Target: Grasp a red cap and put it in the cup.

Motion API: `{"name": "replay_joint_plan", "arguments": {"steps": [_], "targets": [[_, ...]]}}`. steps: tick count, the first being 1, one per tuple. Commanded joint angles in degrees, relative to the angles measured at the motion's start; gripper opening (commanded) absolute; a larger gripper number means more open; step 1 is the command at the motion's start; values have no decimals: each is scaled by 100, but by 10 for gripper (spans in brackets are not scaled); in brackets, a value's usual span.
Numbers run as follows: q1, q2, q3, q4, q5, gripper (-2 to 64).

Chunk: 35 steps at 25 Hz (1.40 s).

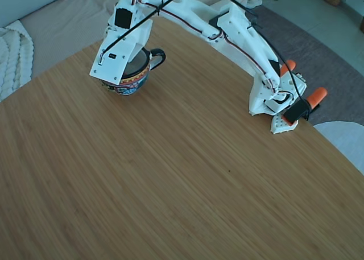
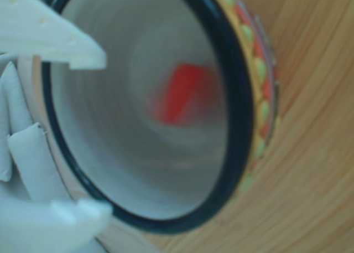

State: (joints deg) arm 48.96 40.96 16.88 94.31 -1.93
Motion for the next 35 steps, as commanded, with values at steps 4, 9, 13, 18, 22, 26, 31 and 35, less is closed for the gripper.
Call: {"name": "replay_joint_plan", "arguments": {"steps": [4, 9, 13, 18, 22, 26, 31, 35], "targets": [[18, 167, -132, 387, 44, 414], [-9, 202, -132, 387, 44, 416], [-158, 264, -325, 387, 44, 415], [-483, 264, -923, 396, 44, 412], [-809, 264, -1239, 396, 70, 409], [-1151, 272, -1679, 396, 246, 409], [-1670, 281, -2101, 404, 246, 409], [-1951, 712, -1995, 396, 255, 409]]}}
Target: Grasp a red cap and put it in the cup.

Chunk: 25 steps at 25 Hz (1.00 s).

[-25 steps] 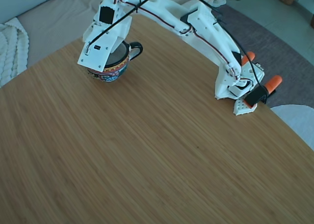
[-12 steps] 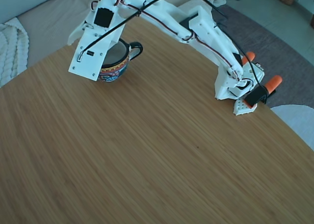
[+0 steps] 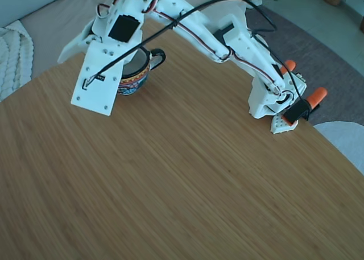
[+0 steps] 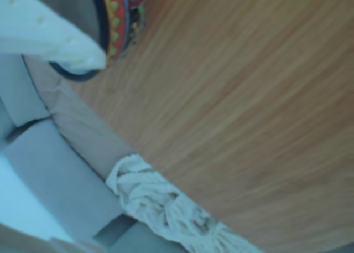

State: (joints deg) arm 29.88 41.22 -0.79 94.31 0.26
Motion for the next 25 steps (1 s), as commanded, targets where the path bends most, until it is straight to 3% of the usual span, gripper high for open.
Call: {"name": "replay_joint_plan", "arguments": {"steps": [1, 10, 25], "targets": [[-97, 835, -176, 396, 35, 409], [-360, 2153, 914, 396, 35, 409], [-1090, 4263, 4456, 387, 35, 409]]}}
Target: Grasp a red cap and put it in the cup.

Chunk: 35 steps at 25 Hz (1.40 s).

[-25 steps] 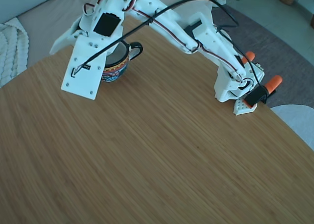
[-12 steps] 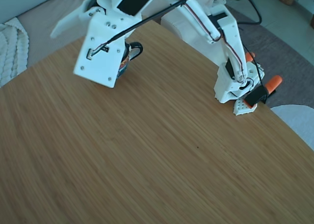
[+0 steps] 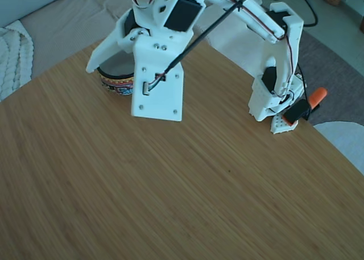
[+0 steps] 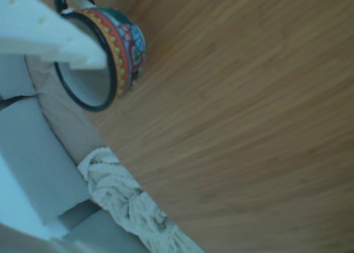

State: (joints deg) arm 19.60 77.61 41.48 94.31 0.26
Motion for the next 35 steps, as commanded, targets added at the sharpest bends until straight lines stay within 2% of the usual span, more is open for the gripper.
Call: {"name": "replay_joint_plan", "arguments": {"steps": [1, 5, 12, 16, 29, 35], "targets": [[-123, 756, 422, 378, 35, 409], [-299, 1397, 1424, 70, 35, 409], [-580, 2909, 3674, -1028, 35, 409], [-633, 3375, 4711, -1556, 35, 409], [-642, 4992, 7453, -3085, 44, 409], [-861, 5897, 8736, -3533, -18, 409]]}}
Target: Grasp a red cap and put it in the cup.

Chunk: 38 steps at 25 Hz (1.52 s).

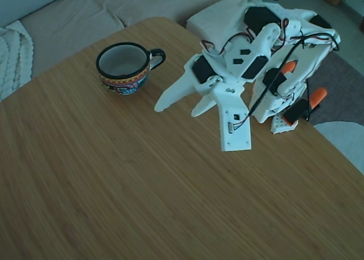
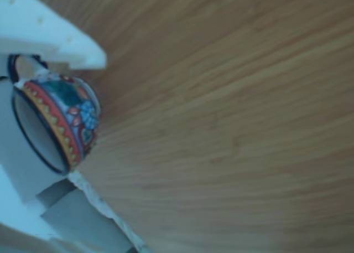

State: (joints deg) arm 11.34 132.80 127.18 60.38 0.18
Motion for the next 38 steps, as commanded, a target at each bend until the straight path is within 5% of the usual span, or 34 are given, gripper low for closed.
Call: {"name": "replay_joint_plan", "arguments": {"steps": [1, 9, 17, 19, 26, 38], "targets": [[-88, 483, 334, -185, -9, 409], [-211, 1090, 1547, -870, -18, 409], [-220, 1881, 2347, -896, -18, 407], [-220, 2145, 2540, -896, -18, 360], [-272, 3331, 3059, -809, -237, 15], [-308, 5186, 3437, 237, -299, 4]]}}
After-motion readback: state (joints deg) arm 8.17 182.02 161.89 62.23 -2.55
